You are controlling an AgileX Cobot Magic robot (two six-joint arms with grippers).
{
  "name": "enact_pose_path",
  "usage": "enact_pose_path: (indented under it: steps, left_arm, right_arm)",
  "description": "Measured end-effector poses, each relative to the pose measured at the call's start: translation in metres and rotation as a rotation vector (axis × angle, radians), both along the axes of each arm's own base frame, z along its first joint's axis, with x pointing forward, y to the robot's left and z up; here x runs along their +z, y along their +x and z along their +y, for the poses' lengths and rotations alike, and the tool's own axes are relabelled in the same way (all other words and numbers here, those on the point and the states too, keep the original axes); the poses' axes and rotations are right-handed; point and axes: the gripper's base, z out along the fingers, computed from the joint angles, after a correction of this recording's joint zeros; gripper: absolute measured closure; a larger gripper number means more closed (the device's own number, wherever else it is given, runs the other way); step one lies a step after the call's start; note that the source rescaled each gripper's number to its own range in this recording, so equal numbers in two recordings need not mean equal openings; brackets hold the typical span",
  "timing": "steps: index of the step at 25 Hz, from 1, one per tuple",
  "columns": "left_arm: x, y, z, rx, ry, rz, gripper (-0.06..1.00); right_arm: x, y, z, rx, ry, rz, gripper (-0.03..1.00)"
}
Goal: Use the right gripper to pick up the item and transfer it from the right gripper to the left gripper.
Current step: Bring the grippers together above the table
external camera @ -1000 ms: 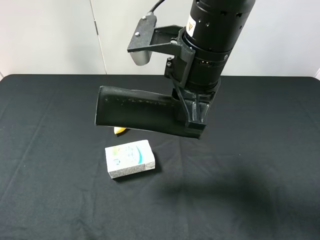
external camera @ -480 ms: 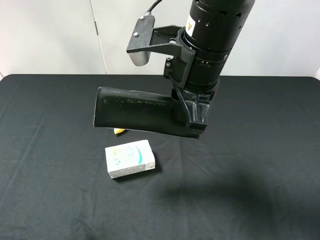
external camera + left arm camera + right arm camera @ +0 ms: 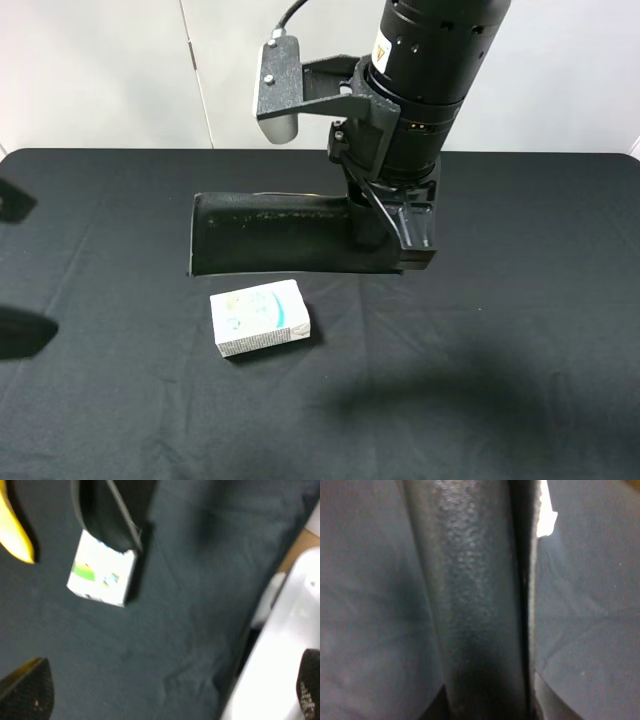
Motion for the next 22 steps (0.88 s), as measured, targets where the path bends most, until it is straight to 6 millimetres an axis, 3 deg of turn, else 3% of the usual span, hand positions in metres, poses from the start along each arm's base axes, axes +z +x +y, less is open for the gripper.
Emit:
enact_pose_path:
  steps: [10,22]
  left_arm:
    - [0.001,0.003,-0.003,-0.03,0.005,-0.03,-0.01]
    - [-0.018,0.035,-0.05,-0.117,-0.104,0.081,-0.01]
  right_arm:
    - [0.016,-0.011,-0.002,0.159,0.077,-0.009,0.95]
    - [0.024,-0.014,-0.002,0.166,0.133,-0.029,0.95]
